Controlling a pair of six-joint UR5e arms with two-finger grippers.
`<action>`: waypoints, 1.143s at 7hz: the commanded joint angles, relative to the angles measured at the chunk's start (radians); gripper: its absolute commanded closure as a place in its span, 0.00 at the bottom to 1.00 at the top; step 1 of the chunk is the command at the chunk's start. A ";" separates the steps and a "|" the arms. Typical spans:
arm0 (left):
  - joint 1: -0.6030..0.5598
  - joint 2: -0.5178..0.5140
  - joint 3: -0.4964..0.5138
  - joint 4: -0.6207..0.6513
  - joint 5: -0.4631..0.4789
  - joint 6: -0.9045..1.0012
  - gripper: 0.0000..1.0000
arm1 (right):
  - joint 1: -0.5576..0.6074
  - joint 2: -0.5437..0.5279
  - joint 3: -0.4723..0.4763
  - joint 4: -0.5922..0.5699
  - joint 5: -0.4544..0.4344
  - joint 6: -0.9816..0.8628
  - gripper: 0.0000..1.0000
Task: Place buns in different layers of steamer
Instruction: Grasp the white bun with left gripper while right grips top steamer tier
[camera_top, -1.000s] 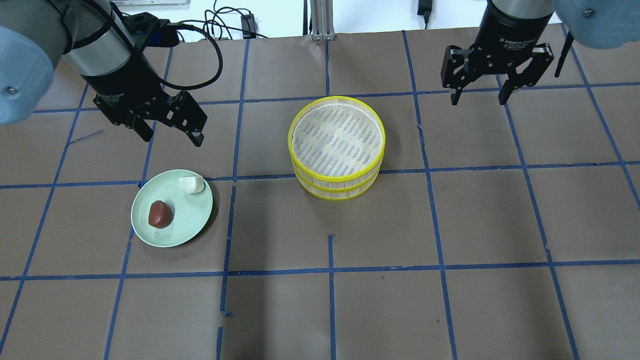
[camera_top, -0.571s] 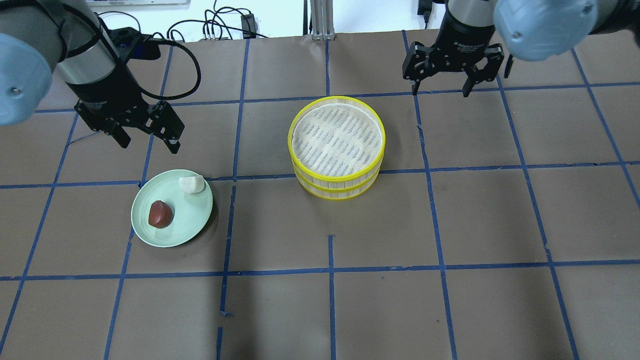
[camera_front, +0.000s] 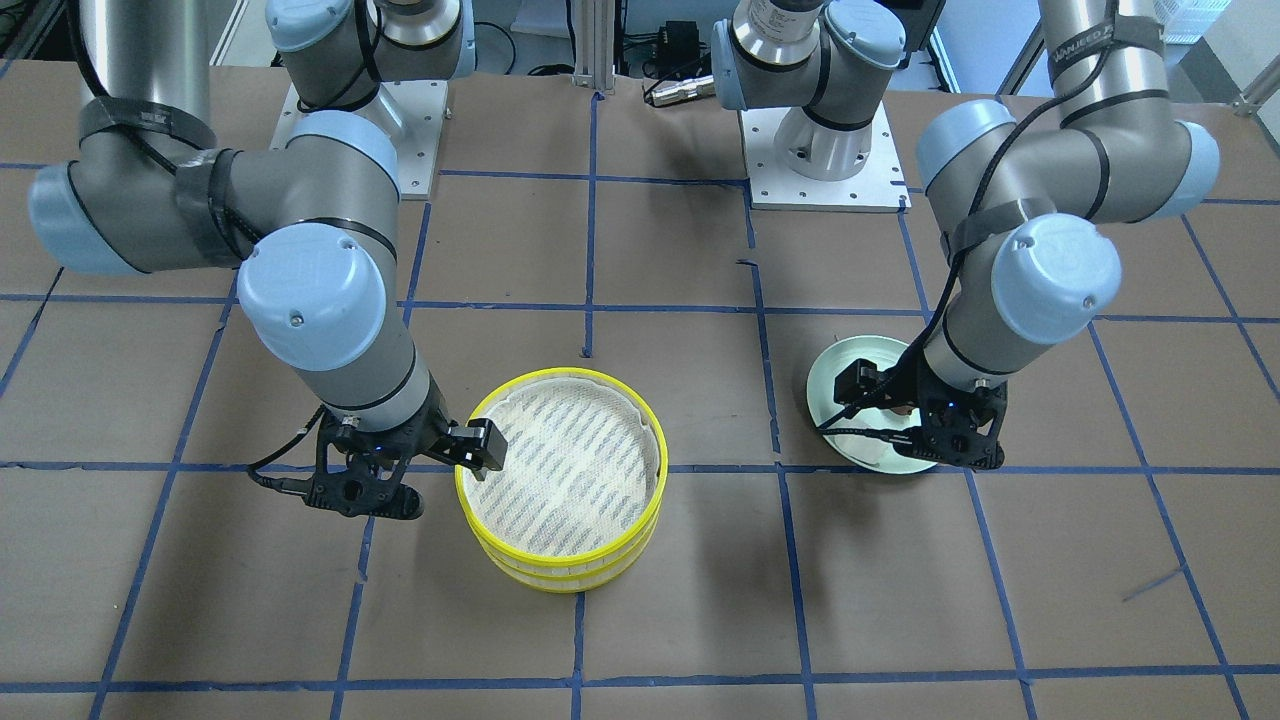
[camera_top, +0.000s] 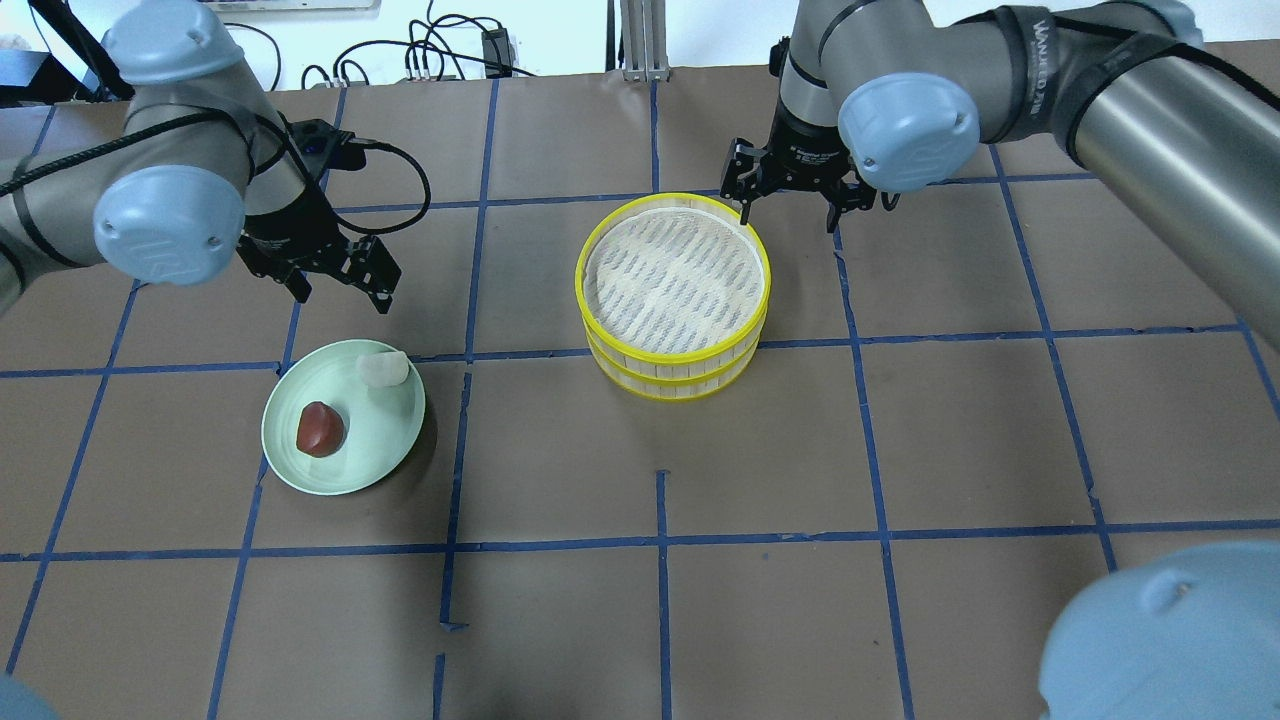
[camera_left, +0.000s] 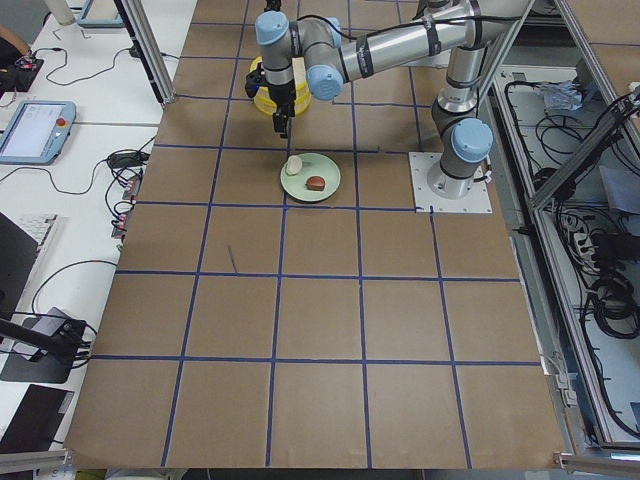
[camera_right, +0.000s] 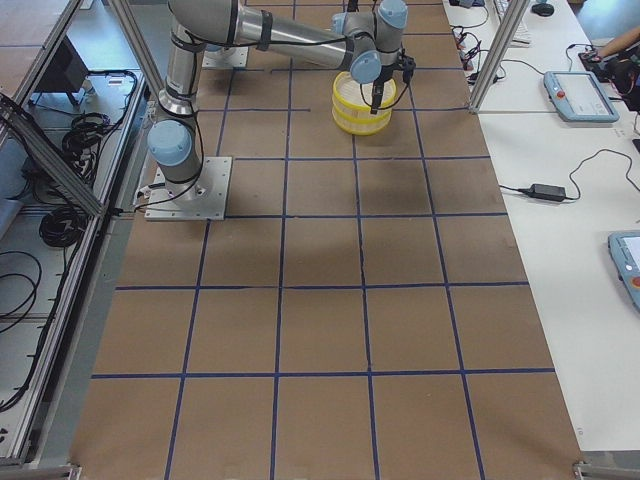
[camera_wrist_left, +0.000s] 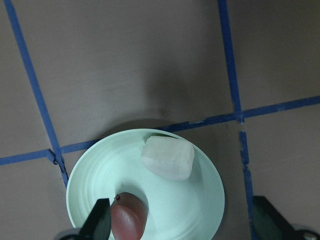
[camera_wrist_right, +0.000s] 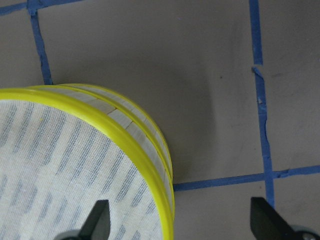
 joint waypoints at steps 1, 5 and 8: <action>0.001 -0.038 -0.036 -0.001 0.000 -0.002 0.00 | 0.008 0.007 0.048 -0.071 0.025 0.003 0.02; 0.008 -0.086 -0.072 0.065 0.004 -0.002 0.00 | 0.011 0.014 0.052 -0.056 0.025 0.022 0.65; 0.014 -0.106 -0.087 0.152 -0.003 0.000 0.20 | 0.011 0.010 0.052 -0.053 0.036 0.023 0.96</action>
